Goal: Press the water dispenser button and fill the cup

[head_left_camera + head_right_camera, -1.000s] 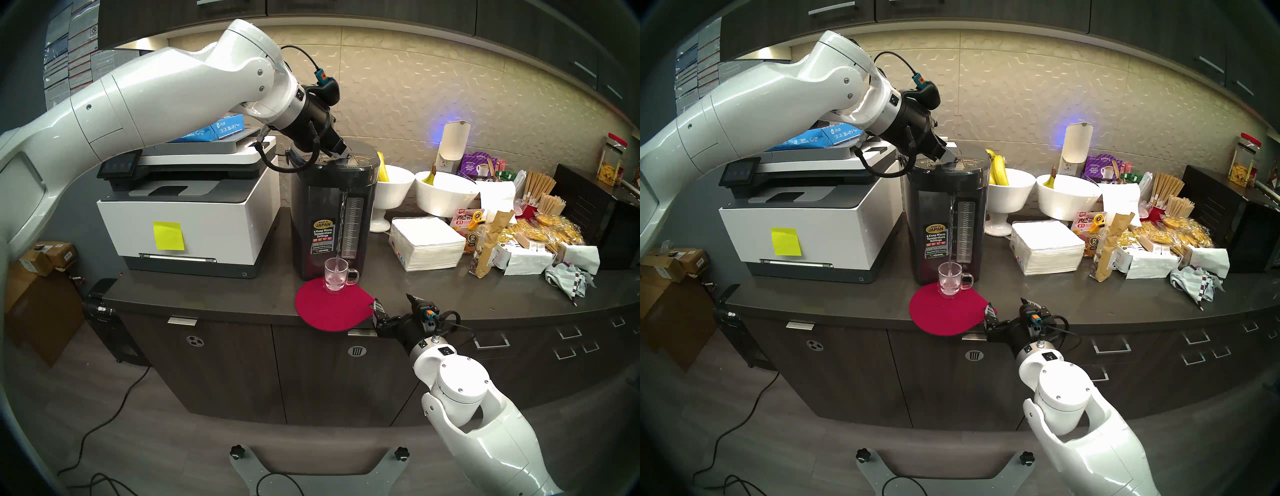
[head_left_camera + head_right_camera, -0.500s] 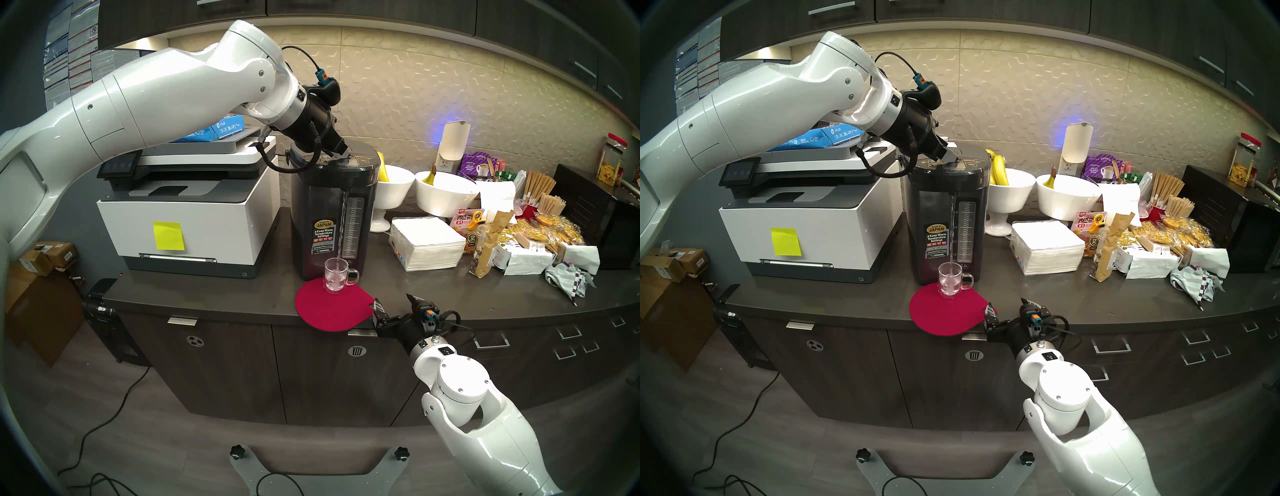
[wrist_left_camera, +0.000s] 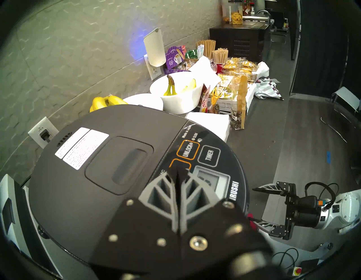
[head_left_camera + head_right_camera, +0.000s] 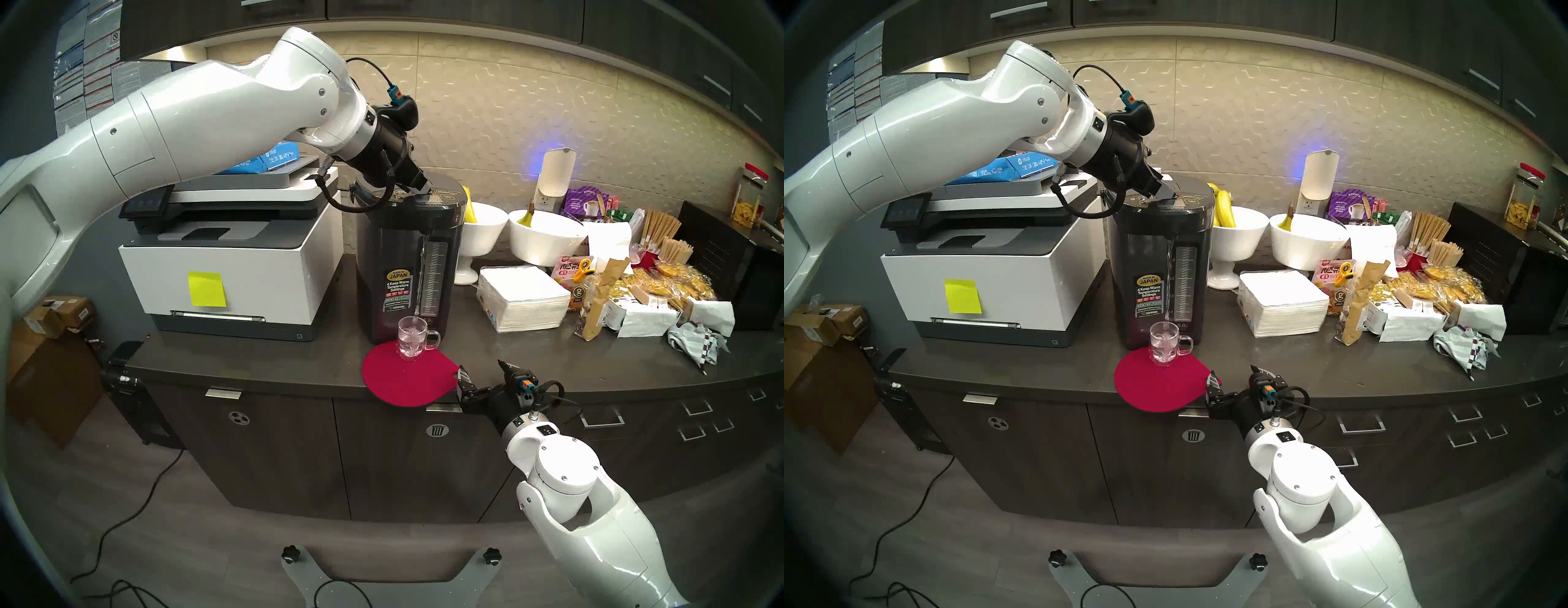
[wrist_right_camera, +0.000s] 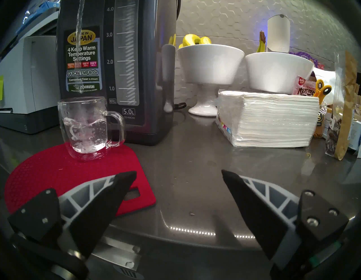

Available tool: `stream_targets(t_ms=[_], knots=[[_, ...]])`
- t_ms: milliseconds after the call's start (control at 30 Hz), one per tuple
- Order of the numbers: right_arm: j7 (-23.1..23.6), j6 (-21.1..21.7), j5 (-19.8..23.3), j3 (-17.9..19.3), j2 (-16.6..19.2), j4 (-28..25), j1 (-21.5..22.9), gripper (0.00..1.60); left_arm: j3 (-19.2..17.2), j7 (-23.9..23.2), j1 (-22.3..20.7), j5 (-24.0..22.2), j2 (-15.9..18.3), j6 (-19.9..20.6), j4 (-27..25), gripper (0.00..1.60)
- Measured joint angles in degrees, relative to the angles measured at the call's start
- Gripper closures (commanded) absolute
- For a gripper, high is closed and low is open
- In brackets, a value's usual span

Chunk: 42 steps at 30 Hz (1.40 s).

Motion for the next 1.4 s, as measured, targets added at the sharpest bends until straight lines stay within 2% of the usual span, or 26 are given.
stream_targets(t_ms=[1100, 1333, 1400], knots=[[0.19, 0.03, -0.2, 0.14, -0.18, 0.0, -0.06, 0.0, 0.21, -1.4, -0.01, 1.85, 0.75, -1.42, -0.41, 1.6], [0.23, 0.03, -0.24, 0.16, -0.23, 0.01, -0.07, 0.0, -1.25, -0.17, -0.6, 1.24, 2.69, -1.18, -0.56, 1.6], [0.25, 0.03, -0.26, 0.17, -0.25, 0.06, -0.07, 0.0, -2.83, 0.36, -1.33, 1.12, 3.49, -1.33, 0.15, 1.6]])
